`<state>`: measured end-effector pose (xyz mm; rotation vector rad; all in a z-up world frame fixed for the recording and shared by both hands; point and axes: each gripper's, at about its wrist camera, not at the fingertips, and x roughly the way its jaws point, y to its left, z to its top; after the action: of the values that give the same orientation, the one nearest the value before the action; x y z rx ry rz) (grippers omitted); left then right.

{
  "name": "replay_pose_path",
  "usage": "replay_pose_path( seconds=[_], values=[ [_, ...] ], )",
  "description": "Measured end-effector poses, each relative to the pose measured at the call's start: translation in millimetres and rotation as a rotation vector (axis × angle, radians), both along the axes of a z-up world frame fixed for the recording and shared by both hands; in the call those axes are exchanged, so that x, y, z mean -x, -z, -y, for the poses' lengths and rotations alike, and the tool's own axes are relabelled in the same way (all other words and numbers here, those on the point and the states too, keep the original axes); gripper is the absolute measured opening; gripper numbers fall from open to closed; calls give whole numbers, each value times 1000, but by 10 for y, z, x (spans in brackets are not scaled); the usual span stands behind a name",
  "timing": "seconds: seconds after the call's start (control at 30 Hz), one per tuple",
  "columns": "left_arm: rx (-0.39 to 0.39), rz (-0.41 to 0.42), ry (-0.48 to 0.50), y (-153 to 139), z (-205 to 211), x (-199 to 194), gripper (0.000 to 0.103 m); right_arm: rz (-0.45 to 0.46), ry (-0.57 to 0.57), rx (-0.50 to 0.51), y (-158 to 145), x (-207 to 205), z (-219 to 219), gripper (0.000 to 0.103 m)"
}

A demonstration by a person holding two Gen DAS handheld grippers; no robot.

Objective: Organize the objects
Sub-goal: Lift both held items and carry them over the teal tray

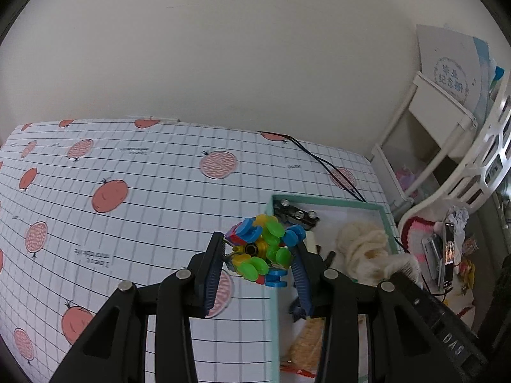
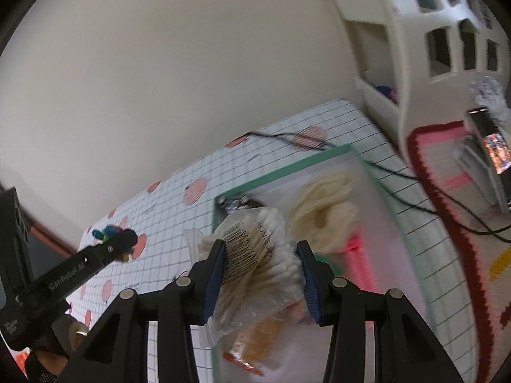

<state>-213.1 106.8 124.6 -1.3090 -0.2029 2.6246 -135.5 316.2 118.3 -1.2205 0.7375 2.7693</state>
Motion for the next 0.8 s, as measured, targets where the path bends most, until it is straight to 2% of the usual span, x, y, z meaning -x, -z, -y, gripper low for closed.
replay_pose_path(
  seconds=[0.5, 0.8],
  values=[
    [7, 32, 86, 189, -474, -4, 42, -28, 86, -22, -49, -110, -433, 47],
    [32, 70, 185, 467, -743, -9, 42, 8, 119, -23, 183, -36, -540, 47]
  ],
)
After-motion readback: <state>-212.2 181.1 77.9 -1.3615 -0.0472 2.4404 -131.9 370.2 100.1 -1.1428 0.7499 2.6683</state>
